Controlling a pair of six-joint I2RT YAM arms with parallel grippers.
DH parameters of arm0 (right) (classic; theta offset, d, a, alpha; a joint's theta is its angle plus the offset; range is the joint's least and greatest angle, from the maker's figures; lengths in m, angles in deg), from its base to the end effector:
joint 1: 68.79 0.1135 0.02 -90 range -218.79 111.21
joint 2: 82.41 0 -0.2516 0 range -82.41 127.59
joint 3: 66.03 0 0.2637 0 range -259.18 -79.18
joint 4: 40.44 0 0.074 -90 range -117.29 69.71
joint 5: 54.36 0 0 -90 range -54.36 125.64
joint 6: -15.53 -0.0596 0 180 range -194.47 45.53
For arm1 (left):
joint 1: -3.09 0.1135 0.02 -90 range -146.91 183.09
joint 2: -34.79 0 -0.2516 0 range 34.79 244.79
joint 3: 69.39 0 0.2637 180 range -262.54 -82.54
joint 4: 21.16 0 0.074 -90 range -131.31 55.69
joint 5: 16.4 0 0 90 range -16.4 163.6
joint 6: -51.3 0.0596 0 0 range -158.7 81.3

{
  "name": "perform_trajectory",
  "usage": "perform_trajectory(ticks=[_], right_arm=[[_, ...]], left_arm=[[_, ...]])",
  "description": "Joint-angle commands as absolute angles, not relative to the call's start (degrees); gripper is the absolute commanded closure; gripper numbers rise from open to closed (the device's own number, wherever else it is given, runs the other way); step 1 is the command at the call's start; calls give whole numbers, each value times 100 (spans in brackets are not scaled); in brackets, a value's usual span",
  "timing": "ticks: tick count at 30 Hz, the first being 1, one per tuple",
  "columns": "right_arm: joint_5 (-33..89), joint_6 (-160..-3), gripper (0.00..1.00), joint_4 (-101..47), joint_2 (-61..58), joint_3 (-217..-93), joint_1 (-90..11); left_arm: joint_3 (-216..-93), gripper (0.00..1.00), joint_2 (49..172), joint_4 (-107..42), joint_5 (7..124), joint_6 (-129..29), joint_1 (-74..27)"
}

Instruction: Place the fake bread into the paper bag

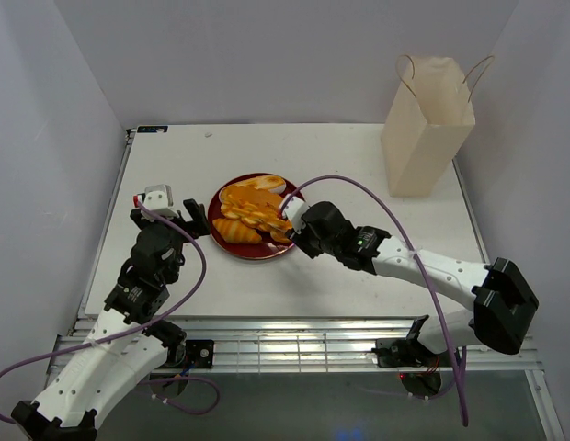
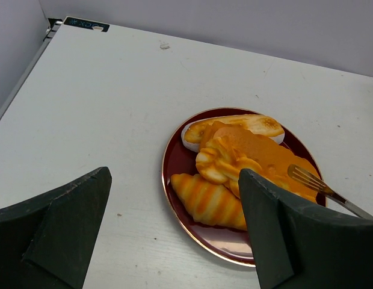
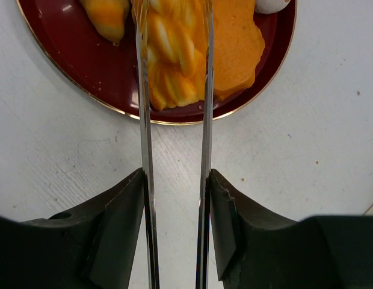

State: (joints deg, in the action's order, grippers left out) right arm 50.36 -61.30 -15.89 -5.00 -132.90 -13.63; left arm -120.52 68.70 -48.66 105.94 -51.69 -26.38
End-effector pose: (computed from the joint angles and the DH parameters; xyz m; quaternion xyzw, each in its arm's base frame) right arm 0.2022 0.2639 0.2351 -0.4454 0.7614 0.0577 0.4676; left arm 0.1771 -0.0635 0.3097 -0.0710 0.7552 -0.0236 0.6512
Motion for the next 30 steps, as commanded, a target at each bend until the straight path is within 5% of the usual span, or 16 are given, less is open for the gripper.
perform_trajectory(ticks=[1,20,30], right_arm=[[5129,-5988,50,-1999,-331,-13710,-1324],[4733,-6058,54,-2175,460,-13886,-1324],[4672,-6111,75,-1885,364,-14106,-1333]], left_arm=[[-12051,3,6784,-4767,10515,-5179,-2670],[-12051,3,6722,-4767,10471,-5179,-2670],[-12051,3,6687,-4767,10462,-5188,-2670]])
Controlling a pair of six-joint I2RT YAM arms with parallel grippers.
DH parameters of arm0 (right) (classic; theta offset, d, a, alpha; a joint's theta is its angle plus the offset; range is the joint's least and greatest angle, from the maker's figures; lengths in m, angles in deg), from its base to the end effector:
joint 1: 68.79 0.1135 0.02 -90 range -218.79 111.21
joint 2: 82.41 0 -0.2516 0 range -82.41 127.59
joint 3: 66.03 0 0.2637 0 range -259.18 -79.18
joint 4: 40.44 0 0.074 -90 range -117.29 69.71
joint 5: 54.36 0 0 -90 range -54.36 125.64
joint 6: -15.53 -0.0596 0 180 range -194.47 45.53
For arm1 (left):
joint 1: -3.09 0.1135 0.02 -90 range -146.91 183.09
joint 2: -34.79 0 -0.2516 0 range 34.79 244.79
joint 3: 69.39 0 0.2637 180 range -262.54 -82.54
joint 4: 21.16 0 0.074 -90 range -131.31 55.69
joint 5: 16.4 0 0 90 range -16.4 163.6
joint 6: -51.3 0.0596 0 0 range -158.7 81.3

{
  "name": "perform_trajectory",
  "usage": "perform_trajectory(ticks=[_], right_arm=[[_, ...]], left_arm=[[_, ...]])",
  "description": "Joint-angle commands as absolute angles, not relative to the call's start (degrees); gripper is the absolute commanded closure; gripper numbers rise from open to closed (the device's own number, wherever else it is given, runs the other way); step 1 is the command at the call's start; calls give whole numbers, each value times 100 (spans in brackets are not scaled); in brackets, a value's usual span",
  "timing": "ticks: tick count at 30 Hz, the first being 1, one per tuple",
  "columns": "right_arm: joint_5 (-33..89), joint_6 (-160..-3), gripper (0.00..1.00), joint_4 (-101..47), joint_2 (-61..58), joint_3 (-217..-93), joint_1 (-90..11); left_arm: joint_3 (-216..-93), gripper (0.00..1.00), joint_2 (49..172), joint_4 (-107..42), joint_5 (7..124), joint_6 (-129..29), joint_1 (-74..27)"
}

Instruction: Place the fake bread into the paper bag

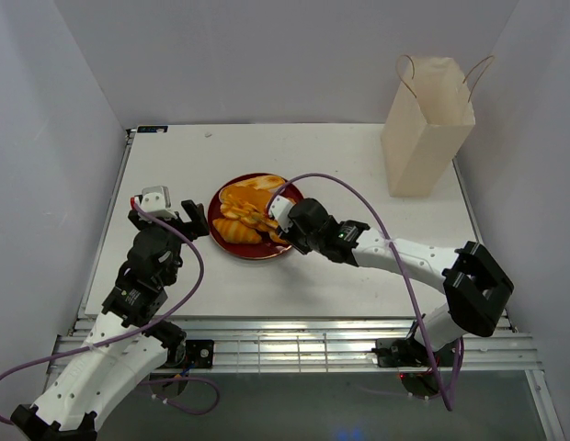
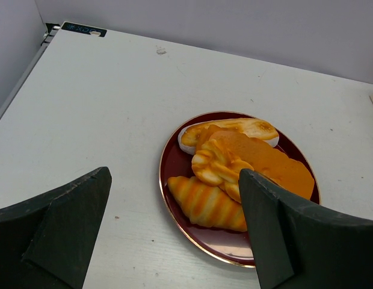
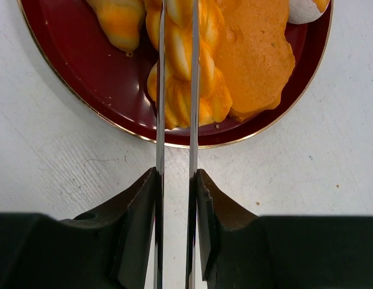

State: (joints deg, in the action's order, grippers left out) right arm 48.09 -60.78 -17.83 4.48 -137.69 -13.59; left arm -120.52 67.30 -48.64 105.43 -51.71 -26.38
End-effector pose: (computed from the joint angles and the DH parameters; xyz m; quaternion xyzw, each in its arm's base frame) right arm 0.2190 0.2925 0.2144 -0.4657 0.7633 0.0638 0.4432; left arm 0.1729 -0.0616 0.3137 -0.0719 0.7485 -0.0324 0.6584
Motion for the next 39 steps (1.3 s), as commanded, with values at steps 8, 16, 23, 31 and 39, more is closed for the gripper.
perform_trajectory(ticks=[8,16,23,31,39], right_arm=[[4601,-6120,81,-1709,-40,-14369,-1324],[4592,-6252,82,-1850,-612,-14361,-1333],[4750,-6410,82,-1850,-919,-14378,-1324],[4672,-6559,79,-1349,-1332,-15072,-1649],[4452,-6726,78,-1164,-1675,-15600,-2597]], left_arm=[[-12051,3,6704,-4776,10497,-5179,-2670],[-12042,3,6713,-4767,10524,-5188,-2670],[-12042,3,6713,-4767,10533,-5188,-2670],[-12051,3,6678,-4785,10497,-5197,-2679],[-12051,3,6643,-4785,10497,-5197,-2679]])
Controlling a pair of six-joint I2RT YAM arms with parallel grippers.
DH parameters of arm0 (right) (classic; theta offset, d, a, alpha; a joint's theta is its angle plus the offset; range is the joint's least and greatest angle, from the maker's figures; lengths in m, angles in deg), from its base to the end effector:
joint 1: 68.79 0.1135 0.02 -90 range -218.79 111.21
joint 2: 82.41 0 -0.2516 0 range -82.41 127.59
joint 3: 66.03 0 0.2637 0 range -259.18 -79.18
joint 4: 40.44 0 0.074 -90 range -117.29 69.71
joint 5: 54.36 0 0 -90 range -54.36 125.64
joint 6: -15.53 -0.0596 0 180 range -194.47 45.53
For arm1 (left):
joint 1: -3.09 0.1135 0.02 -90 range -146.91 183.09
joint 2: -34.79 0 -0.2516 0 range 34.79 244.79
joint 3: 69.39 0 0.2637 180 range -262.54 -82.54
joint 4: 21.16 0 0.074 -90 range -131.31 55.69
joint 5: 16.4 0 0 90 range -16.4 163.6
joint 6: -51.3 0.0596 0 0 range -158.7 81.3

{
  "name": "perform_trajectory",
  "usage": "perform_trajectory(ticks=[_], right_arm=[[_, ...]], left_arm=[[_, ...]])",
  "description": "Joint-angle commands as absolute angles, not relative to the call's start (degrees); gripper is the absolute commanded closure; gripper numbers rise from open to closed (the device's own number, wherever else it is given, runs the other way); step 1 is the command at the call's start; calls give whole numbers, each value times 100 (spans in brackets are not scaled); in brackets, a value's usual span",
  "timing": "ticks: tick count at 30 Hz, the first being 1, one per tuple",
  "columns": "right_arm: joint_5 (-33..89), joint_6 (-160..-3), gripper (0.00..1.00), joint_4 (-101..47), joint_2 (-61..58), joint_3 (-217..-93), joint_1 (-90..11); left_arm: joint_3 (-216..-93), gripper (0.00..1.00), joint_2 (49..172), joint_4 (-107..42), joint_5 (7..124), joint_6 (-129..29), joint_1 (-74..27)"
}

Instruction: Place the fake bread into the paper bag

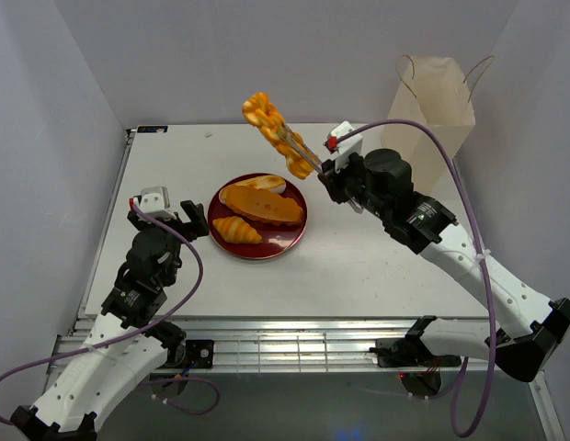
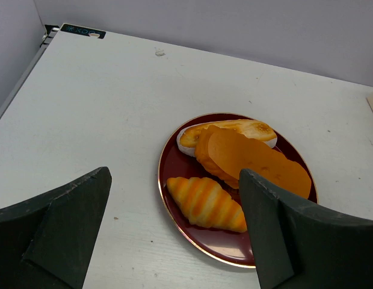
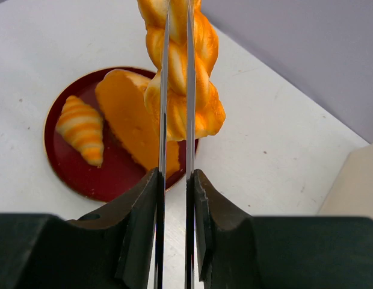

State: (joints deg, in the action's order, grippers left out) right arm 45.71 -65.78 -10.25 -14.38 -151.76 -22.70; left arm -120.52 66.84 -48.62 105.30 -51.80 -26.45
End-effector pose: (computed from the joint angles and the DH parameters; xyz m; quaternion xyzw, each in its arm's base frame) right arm 0.2202 0.2137 0.3983 -0.3086 0.7150 0.1351 0.6126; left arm 0.1715 -0.0612 0.3150 -0.0726 0.7461 -0.0360 0.6608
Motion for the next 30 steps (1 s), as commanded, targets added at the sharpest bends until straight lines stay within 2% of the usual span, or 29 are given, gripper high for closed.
perform_trajectory(ticks=[1,18,30], right_arm=[[4443,-6735,78,-1129,-1710,-15670,-2703],[4970,-6796,77,-716,-2142,-16663,-4689],[4252,-7367,77,-707,-1773,-17059,-6139]], left_arm=[[-12051,3,6643,-4785,10489,-5197,-2679],[-12069,2,6537,-4785,10507,-5179,-2679],[-12086,2,6494,-4785,10331,-5232,-2679]])
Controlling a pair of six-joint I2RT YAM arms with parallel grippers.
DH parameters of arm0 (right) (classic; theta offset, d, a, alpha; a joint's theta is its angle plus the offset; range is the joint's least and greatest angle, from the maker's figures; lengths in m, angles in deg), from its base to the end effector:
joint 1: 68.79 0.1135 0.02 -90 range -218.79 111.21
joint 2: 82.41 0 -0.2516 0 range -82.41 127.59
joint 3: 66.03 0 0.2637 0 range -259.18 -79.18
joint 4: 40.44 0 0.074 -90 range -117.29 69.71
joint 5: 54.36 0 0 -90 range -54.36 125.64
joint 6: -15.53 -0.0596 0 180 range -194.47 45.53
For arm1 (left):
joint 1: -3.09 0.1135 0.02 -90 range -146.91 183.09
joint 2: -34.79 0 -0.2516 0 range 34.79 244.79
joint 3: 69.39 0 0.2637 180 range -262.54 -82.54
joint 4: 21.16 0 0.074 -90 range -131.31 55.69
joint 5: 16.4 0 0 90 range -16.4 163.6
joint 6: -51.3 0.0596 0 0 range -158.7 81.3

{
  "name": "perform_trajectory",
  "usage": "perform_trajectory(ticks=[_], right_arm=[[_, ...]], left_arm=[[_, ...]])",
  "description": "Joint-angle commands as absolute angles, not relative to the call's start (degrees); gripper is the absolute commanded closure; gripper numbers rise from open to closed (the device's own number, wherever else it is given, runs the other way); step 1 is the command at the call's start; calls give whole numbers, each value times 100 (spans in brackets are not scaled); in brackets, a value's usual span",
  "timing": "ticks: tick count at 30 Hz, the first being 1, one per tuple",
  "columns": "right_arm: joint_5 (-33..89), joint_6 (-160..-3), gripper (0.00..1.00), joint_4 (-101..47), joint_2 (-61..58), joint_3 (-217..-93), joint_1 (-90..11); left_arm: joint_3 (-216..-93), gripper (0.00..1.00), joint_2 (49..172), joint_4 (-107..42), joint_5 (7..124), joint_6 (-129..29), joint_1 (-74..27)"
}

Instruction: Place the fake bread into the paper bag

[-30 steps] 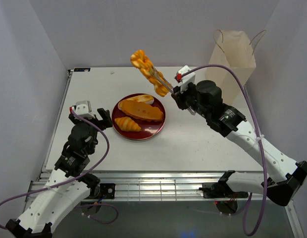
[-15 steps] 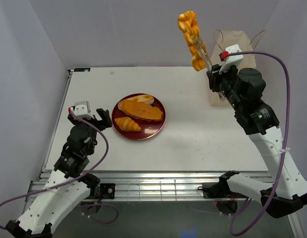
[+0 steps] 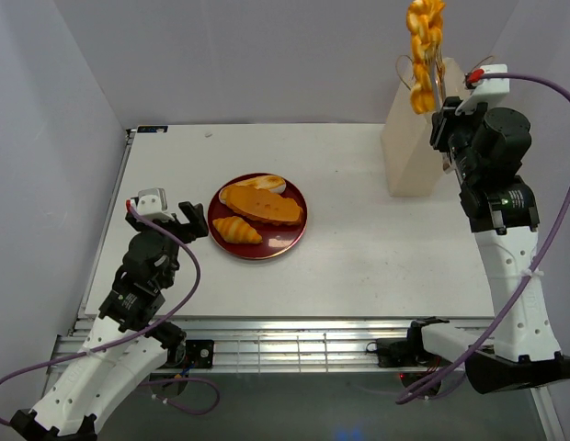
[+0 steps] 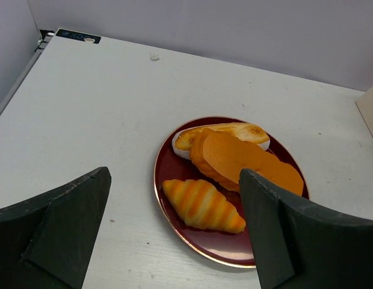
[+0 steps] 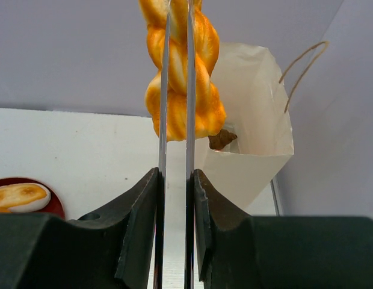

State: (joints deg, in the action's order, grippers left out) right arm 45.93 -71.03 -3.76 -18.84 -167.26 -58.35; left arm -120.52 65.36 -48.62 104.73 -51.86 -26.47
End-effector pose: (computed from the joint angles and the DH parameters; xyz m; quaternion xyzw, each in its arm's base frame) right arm 0.2472 0.0347 0.5022 -0.0209 0.7008 -0.0194 0.7128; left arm 0.1669 -0.0592 0.3191 -0.0733 0.7389 -0.0457 0.6682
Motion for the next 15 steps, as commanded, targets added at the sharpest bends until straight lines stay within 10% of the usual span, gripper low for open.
perform_trajectory(ticks=[1,15], right_arm=[[4145,-7403,77,-690,-1720,-17077,-6236],[3353,-7746,77,-699,-842,-17595,-7353]], left_arm=[[-12086,2,6494,-4776,10304,-5241,-2679],[-12095,2,6546,-4785,10155,-5276,-2758]])
